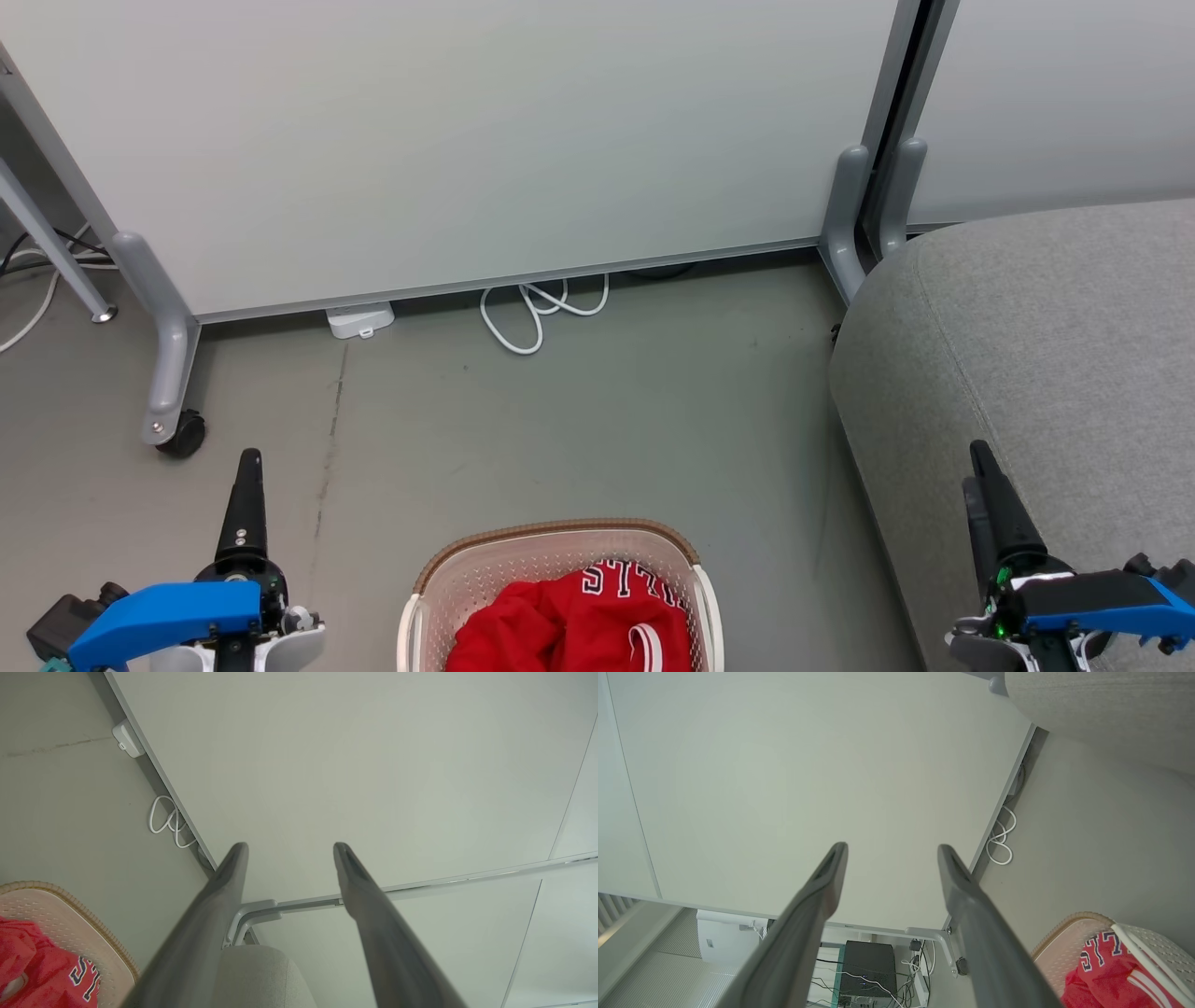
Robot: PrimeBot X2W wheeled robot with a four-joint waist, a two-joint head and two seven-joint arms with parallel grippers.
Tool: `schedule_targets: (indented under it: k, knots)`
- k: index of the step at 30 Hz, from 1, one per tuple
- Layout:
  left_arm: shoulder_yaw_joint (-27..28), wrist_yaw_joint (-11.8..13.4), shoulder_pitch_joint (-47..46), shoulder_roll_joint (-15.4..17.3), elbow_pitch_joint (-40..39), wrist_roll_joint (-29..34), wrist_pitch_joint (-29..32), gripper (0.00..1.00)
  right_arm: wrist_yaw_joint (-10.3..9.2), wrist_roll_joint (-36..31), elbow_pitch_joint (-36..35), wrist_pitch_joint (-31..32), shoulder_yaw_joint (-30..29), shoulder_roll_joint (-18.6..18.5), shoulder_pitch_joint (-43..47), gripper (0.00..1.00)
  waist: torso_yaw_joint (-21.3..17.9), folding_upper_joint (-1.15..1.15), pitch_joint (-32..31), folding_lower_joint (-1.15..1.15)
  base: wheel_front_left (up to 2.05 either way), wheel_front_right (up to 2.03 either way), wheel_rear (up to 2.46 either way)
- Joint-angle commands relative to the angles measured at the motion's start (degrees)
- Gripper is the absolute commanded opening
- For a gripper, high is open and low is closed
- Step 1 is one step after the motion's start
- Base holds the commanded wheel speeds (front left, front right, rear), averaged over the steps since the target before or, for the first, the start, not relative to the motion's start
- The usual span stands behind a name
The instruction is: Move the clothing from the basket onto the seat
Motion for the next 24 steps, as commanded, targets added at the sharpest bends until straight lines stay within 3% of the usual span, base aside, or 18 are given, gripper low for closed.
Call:
schedule_targets:
  k: [1, 24]
  knots:
    - [-0.14, -0.06, -1.78, 0.50, -1.41, 2.58, -0.66, 1.00, 0.04, -2.54, -1.43, -0.71, 0.43, -0.29, -1.77, 1.00, 0.02, 0.00, 0.02, 0.00, 0.00, 0.00, 0.00]
    - [-4.74, 2.80, -2.01, 0.64, -5.57, 29.51, -5.64, 1.00, 0.08, -27.20, -3.89, -5.70, 4.32, -0.44, -2.39, 1.00, 0.22, 0.00, 0.31, 0.00, 0.00, 0.00, 0.00]
